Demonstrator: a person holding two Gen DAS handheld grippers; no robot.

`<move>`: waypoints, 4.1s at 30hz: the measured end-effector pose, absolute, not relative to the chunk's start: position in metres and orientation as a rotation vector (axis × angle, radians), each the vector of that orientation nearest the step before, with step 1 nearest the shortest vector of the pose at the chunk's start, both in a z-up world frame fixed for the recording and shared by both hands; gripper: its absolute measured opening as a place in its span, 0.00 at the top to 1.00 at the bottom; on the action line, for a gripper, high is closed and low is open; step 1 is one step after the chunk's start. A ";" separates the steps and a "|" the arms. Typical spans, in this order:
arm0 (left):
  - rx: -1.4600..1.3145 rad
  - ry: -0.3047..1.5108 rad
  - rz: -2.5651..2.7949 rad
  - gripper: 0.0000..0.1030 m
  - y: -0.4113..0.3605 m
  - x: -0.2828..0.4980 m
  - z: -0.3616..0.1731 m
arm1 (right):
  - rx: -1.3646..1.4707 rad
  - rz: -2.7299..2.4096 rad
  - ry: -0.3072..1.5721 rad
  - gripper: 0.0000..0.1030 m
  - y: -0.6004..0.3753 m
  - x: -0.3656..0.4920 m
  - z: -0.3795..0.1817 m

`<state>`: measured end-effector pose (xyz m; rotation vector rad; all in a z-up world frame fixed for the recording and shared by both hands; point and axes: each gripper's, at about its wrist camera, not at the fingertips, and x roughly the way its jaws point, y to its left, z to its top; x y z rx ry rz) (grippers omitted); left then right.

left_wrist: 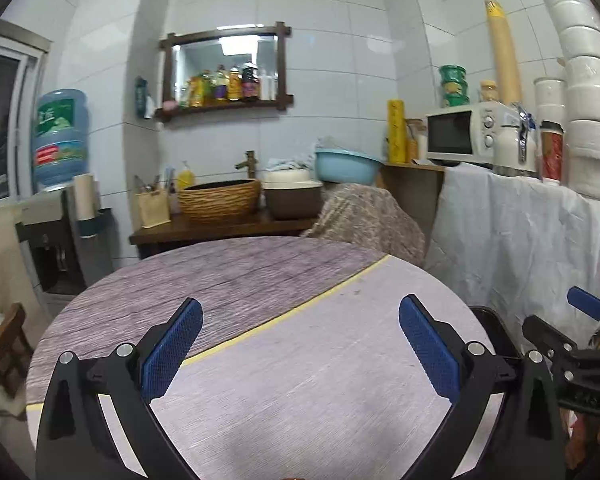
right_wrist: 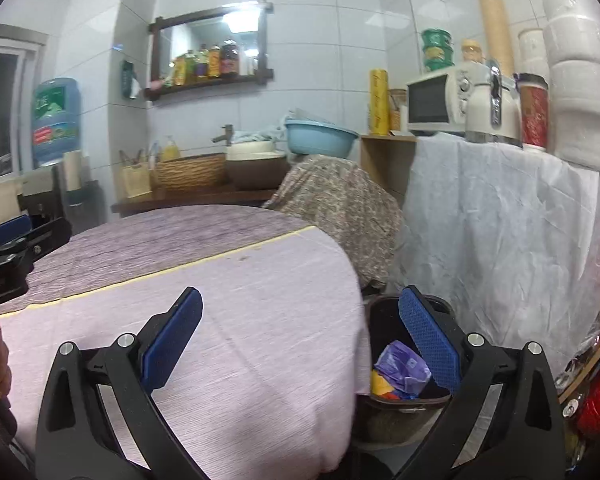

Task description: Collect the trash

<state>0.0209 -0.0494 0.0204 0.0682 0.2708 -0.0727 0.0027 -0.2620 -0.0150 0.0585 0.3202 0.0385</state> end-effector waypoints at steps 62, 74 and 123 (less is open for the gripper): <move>-0.003 0.299 0.014 0.05 -0.010 -0.013 0.012 | 0.033 0.086 0.268 0.06 -0.235 -0.027 -0.006; -0.004 0.300 0.014 0.05 -0.010 -0.012 0.012 | 0.031 0.091 0.270 0.06 -0.237 -0.026 -0.007; -0.007 0.325 0.020 0.05 -0.020 -0.010 0.008 | 0.039 0.103 0.283 0.06 -0.245 -0.020 -0.013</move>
